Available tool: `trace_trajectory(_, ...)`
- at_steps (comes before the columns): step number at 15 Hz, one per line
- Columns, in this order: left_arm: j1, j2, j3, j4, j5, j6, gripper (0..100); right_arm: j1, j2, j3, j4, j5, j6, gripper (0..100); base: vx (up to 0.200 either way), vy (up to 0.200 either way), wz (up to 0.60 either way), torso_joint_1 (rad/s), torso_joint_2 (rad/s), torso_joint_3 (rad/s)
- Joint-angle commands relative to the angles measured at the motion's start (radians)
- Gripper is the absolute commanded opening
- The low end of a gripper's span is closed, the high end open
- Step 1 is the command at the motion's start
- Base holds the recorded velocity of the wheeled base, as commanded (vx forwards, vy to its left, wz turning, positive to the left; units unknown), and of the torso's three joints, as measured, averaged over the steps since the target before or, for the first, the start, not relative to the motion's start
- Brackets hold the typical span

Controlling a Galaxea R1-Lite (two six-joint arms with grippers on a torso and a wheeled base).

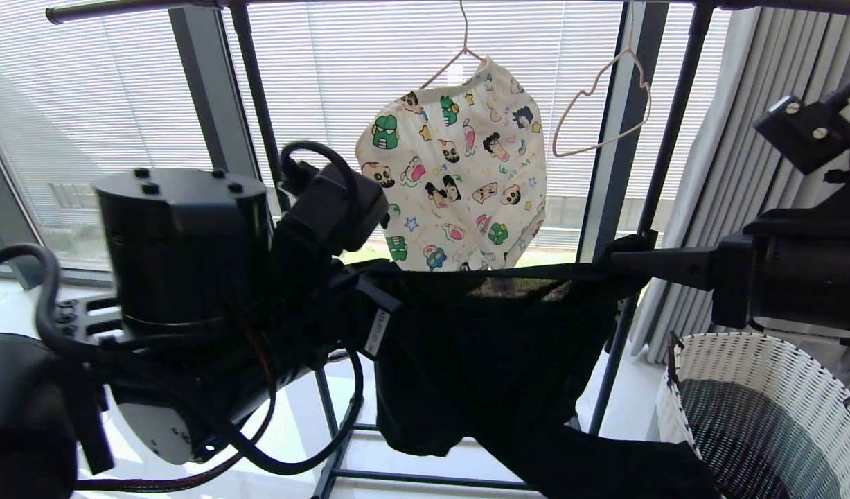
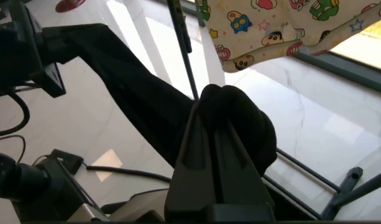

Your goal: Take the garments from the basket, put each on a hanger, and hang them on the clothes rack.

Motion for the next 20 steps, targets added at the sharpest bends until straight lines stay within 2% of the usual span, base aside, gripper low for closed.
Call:
trace_trajectory(1, 0.005, -0.07, -0.031, 0.003, 0.001, 0.026, 0, 0.001, -0.038, -0.004, 0.001, 0.0, 0.009, 0, 0.0, 0.0, 0.0, 0.0, 0.0, 0.0)
trace_trajectory(2, -0.004, -0.065, -0.087, 0.009, 0.001, 0.049, 0, 0.001, -0.051, -0.01, 0.004, 0.0, 0.009, 0, 0.0, 0.0, 0.0, 0.0, 0.0, 0.0)
trace_trajectory(4, -0.053, -0.041, -0.173, 0.052, 0.0, 0.049, 0, 0.004, -0.051, -0.027, 0.005, 0.0, 0.006, 0, 0.0, 0.0, 0.0, 0.0, 0.0, 0.0)
trace_trajectory(7, -0.088, -0.044, -0.306, 0.247, 0.0, 0.047, 0, 0.005, -0.051, -0.1, 0.096, -0.001, -0.047, 0, 0.0, 0.0, 0.0, 0.0, 0.0, 0.0)
trace_trajectory(9, -0.087, -0.065, -0.335, 0.329, 0.001, 0.047, 0, 0.004, -0.052, -0.142, 0.139, -0.003, -0.105, 0, 0.0, 0.0, 0.0, 0.0, 0.0, 0.0)
trace_trajectory(14, -0.137, -0.055, -0.335, 0.329, 0.0, 0.038, 0, 0.004, -0.109, -0.125, 0.173, -0.006, -0.117, 0, 0.0, 0.0, 0.0, 0.0, 0.0, 0.0)
trace_trajectory(18, -0.142, 0.01, -0.367, 0.195, -0.005, 0.046, 0, 0.041, -0.296, -0.063, 0.334, -0.003, -0.134, 0, 0.0, 0.0, 0.0, 0.0, 0.0, 0.0)
trace_trajectory(20, -0.153, 0.018, -0.367, 0.194, -0.006, 0.046, 0, 0.065, -0.327, -0.039, 0.358, -0.004, -0.151, 0, 0.0, 0.0, 0.0, 0.0, 0.0, 0.0)
